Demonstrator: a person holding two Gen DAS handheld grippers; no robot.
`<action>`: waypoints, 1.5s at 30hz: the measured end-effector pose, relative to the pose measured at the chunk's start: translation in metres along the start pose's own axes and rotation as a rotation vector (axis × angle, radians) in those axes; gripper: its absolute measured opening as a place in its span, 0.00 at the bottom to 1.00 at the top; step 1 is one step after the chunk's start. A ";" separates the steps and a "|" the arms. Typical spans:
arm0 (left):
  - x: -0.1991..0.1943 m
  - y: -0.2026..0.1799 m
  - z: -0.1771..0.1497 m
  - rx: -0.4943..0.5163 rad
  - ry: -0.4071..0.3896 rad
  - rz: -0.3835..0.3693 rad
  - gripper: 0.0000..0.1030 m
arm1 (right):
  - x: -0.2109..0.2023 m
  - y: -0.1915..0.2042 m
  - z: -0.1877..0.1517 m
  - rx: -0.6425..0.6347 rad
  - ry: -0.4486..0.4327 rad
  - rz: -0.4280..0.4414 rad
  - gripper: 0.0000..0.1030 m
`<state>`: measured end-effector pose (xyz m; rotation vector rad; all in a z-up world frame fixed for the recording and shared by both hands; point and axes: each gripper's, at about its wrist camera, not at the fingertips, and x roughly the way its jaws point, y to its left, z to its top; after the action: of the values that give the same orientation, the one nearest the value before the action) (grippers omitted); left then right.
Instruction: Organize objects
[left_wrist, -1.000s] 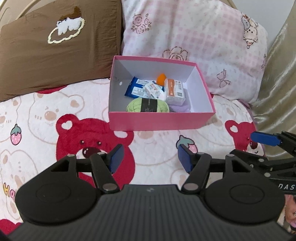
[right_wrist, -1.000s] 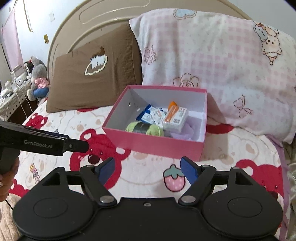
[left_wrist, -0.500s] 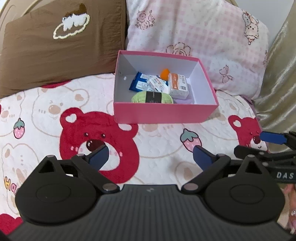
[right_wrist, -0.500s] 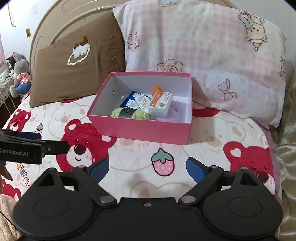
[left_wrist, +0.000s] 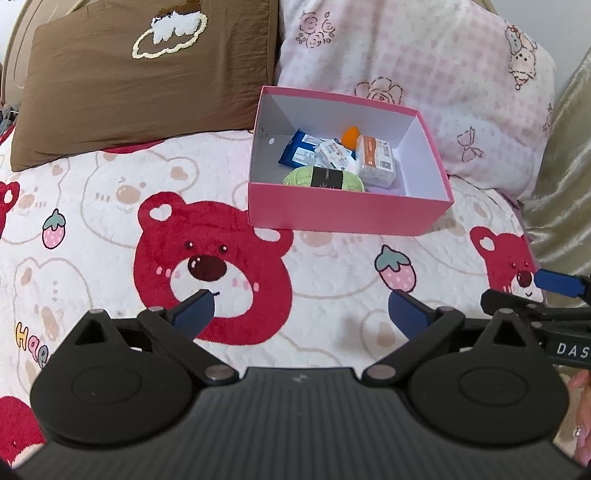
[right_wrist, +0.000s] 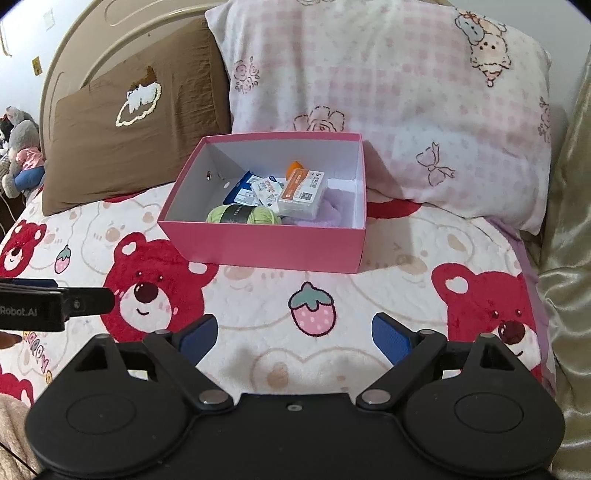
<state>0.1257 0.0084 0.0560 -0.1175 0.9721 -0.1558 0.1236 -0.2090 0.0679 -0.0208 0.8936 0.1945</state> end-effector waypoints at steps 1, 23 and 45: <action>-0.001 0.000 -0.001 0.000 0.000 0.003 0.99 | 0.000 0.000 -0.001 -0.006 -0.002 0.003 0.92; -0.006 -0.006 -0.009 0.005 0.022 0.063 1.00 | -0.008 0.000 -0.005 0.017 0.054 0.027 1.00; -0.013 -0.009 -0.010 -0.002 0.021 0.084 1.00 | -0.017 0.001 -0.007 0.037 0.080 0.010 1.00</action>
<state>0.1093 0.0021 0.0623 -0.0773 0.9963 -0.0791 0.1074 -0.2114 0.0770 0.0098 0.9768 0.1872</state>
